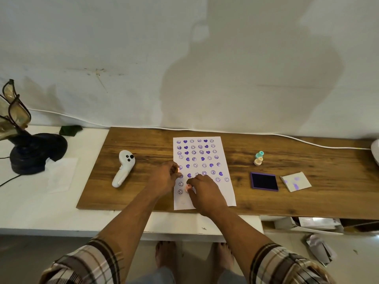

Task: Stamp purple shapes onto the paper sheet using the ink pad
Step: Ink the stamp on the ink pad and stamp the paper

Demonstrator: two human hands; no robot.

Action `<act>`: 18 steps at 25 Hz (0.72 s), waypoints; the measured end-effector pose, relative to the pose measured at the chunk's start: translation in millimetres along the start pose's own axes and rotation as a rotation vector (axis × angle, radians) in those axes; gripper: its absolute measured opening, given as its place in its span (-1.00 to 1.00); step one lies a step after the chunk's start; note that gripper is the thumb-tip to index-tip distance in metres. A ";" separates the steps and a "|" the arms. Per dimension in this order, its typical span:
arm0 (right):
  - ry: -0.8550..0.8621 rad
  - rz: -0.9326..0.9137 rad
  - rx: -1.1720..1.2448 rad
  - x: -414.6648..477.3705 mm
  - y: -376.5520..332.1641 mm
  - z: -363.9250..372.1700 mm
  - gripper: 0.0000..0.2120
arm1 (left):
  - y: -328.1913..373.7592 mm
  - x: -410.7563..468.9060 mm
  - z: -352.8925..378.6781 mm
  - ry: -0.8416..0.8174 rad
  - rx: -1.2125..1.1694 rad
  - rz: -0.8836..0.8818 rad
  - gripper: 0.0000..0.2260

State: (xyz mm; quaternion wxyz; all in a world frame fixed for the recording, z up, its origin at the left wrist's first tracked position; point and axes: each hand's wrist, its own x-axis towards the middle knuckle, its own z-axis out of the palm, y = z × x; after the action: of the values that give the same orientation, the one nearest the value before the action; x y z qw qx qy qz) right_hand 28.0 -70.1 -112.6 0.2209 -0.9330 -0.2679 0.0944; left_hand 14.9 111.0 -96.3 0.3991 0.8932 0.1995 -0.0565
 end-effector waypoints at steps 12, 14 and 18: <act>-0.105 -0.175 -0.333 8.8 -8.0 5.9 -0.52 | -0.4 2.5 0.7 0.001 0.018 0.001 -0.73; -0.087 -0.180 -0.337 9.4 -8.3 5.9 -0.53 | 0.7 4.2 0.6 -0.001 0.034 -0.002 -0.73; -0.073 -0.150 -0.281 10.7 -7.4 2.6 -0.57 | 0.2 2.3 1.5 0.010 0.058 0.016 -0.73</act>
State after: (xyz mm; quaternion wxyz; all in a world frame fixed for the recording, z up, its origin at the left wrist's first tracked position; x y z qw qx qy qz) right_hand 32.8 -57.7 -112.1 0.0849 -0.9280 -0.3552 0.0733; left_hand 17.1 110.5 -97.7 0.3727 0.9061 0.1927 -0.0547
